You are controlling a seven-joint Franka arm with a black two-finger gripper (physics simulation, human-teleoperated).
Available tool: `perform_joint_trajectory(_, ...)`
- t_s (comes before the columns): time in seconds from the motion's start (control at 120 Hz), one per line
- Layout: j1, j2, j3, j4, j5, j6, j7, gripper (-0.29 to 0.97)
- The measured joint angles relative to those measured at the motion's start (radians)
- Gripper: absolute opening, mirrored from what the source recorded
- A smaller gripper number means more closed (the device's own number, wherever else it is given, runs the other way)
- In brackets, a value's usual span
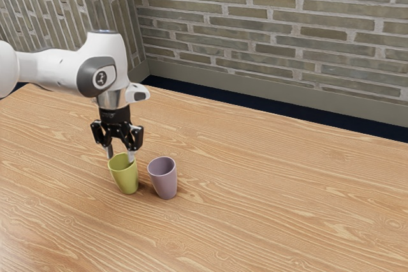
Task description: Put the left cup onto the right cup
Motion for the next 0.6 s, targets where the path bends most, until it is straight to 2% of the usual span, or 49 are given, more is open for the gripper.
perform_joint_trajectory(0.6, -0.003, 0.032, 0.005, 0.002, -0.01, 0.015, 0.0, 0.38)
